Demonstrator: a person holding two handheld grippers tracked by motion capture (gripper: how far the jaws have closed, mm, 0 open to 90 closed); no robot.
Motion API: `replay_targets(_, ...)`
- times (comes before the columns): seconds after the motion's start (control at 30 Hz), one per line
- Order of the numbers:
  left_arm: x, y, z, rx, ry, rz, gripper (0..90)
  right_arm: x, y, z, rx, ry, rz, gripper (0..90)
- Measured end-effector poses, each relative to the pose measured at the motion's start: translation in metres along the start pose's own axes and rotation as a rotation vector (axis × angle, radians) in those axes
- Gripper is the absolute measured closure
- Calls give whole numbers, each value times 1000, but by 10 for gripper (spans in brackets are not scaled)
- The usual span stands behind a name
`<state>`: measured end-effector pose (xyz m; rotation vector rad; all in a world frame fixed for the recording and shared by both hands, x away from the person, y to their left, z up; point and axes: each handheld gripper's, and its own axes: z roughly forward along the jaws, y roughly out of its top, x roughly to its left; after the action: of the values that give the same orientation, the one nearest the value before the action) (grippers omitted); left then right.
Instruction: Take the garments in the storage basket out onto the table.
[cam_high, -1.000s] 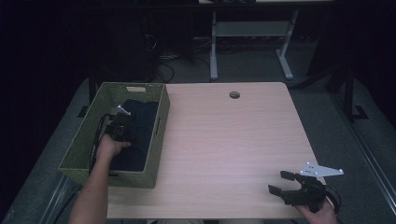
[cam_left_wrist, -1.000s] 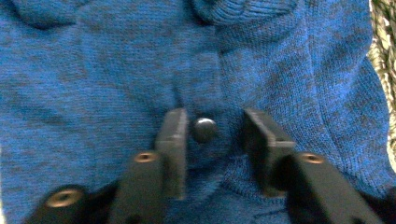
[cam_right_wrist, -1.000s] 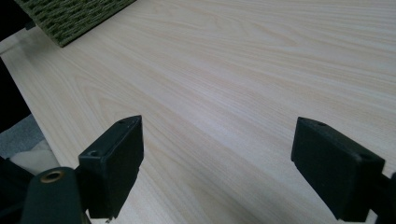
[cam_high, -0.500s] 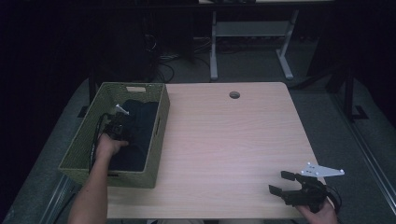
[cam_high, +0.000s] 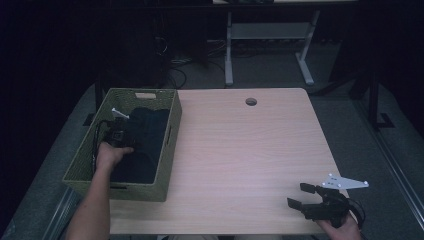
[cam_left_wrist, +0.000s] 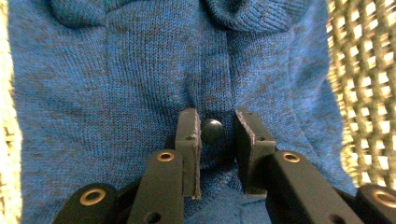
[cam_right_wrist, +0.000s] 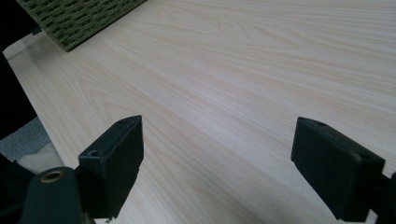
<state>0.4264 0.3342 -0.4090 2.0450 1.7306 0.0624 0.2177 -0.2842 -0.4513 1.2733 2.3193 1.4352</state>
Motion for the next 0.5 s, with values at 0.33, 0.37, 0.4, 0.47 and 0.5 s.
replay_targets(0.33, 3, -2, -28, -120, -98, -30, 730, 2, 1, 3, -1, -3, -6, 164)
replay_targets(0.37, 3, -2, -28, -120, -98, -30, 730, 2, 1, 3, -1, -3, -6, 164)
replay_targets(0.4, 4, -3, -31, -128, -109, -32, 730, 2, 1, 3, -4, -6, -4, 164)
replay_targets(0.47, 5, -4, -37, -148, -123, -29, 730, 2, 2, 3, -6, -6, -7, 164)
replay_targets(0.5, 5, -4, -38, -154, -129, -30, 730, 2, 2, 3, -5, -6, -6, 164)
